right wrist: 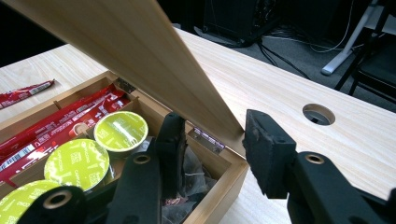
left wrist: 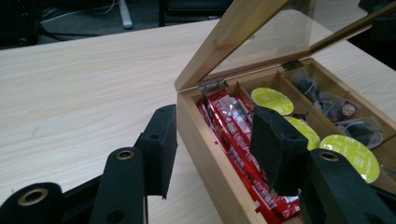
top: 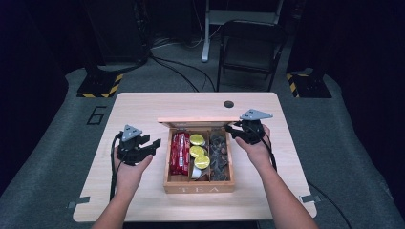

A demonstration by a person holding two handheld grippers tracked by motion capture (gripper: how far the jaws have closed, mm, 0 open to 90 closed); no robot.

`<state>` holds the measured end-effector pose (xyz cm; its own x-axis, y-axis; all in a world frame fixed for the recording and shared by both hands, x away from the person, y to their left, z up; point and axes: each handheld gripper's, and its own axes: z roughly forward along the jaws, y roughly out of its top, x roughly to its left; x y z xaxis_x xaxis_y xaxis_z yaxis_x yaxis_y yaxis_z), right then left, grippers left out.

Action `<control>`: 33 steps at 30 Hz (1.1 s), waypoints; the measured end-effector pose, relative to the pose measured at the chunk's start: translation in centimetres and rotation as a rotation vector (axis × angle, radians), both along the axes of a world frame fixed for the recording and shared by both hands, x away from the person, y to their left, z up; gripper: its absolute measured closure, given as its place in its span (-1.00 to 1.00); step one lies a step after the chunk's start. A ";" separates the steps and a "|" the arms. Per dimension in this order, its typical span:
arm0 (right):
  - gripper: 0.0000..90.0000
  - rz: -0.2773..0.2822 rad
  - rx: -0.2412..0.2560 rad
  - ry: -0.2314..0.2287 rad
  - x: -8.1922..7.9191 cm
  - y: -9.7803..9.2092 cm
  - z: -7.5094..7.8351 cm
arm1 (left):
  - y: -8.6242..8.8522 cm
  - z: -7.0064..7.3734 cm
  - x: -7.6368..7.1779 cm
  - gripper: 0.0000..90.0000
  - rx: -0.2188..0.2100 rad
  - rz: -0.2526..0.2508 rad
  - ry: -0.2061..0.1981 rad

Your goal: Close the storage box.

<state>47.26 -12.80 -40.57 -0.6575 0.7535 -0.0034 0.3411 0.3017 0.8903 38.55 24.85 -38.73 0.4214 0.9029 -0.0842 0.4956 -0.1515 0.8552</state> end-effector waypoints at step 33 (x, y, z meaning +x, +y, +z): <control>0.31 0.003 -0.005 -0.004 -0.1 0.0 0.0 | -3.2 5.0 0.7 0.25 0.043 -0.059 -0.104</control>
